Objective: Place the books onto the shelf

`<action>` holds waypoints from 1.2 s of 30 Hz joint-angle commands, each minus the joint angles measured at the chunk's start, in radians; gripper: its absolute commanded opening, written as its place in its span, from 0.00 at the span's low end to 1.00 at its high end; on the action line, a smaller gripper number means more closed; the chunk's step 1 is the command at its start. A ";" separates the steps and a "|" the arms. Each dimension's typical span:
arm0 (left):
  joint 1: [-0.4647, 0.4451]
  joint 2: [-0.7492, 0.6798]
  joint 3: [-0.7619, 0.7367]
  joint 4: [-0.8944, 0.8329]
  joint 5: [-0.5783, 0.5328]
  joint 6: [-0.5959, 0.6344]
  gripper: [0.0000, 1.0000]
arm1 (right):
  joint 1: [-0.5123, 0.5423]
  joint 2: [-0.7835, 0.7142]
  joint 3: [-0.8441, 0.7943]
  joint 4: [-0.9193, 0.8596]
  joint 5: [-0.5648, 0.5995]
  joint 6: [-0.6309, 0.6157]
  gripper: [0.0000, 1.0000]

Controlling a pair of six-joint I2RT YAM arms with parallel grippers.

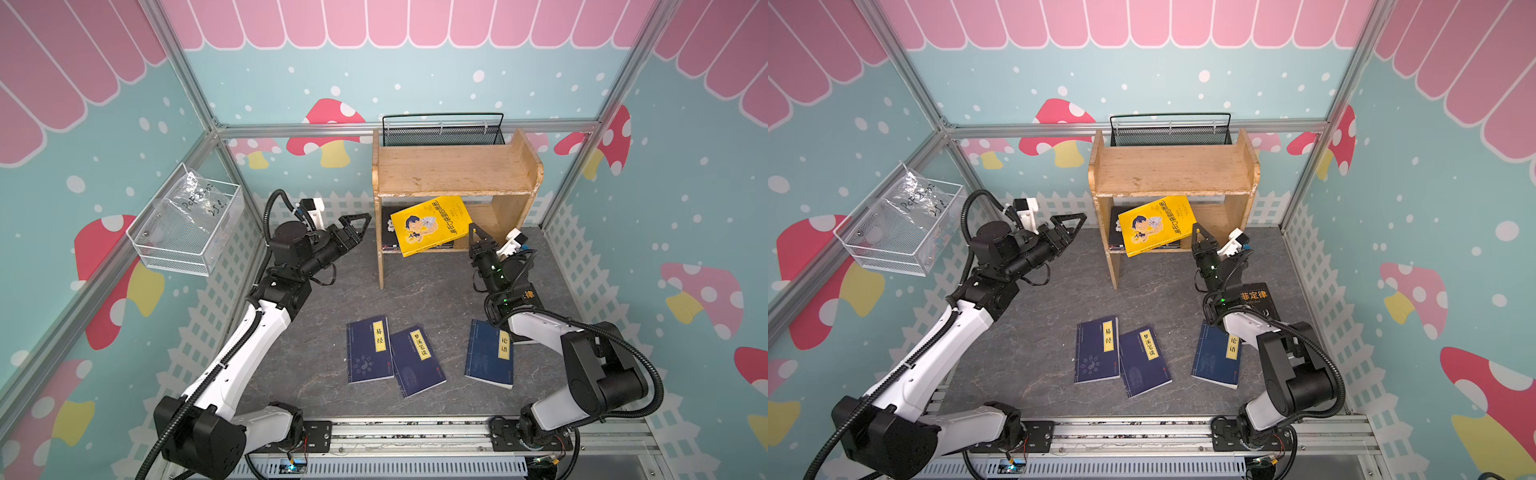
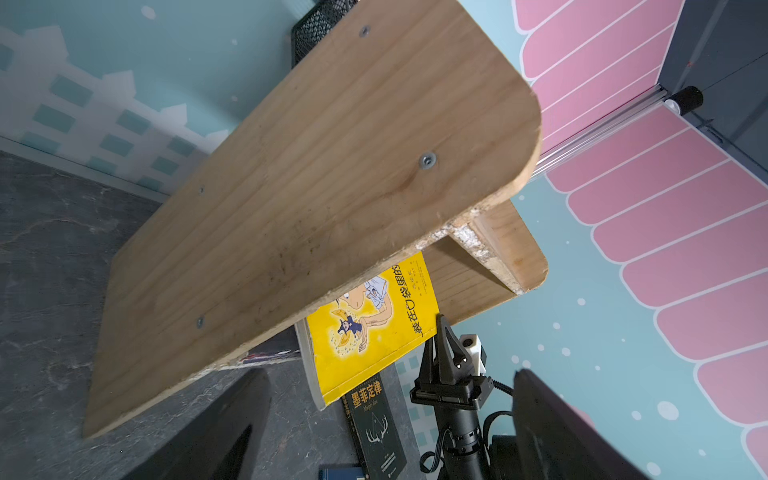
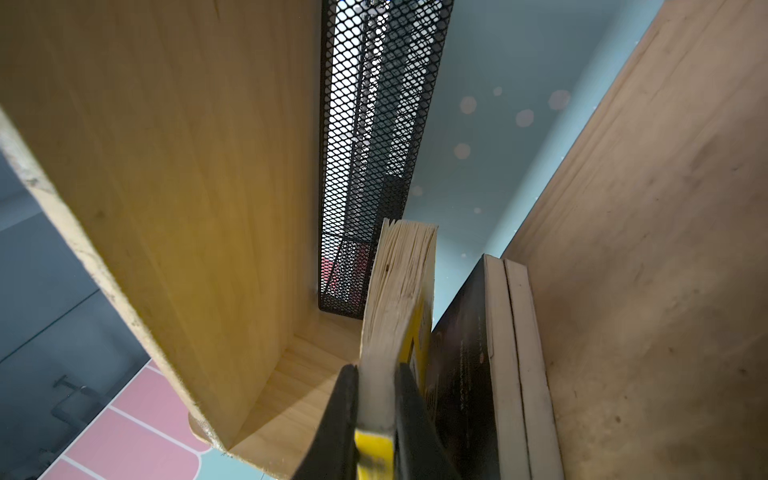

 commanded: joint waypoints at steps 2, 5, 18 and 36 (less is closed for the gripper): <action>0.030 -0.032 -0.063 -0.053 -0.014 0.026 0.92 | 0.052 0.005 0.056 0.098 0.142 0.000 0.00; 0.040 -0.052 -0.085 -0.055 -0.002 0.025 0.92 | 0.081 0.043 0.113 0.071 0.155 -0.007 0.00; 0.089 -0.118 -0.139 -0.067 0.025 0.030 0.92 | 0.137 0.047 0.148 -0.056 0.240 -0.063 0.00; 0.123 -0.141 -0.183 -0.061 0.056 0.021 0.92 | 0.198 0.108 0.198 -0.077 0.272 -0.044 0.00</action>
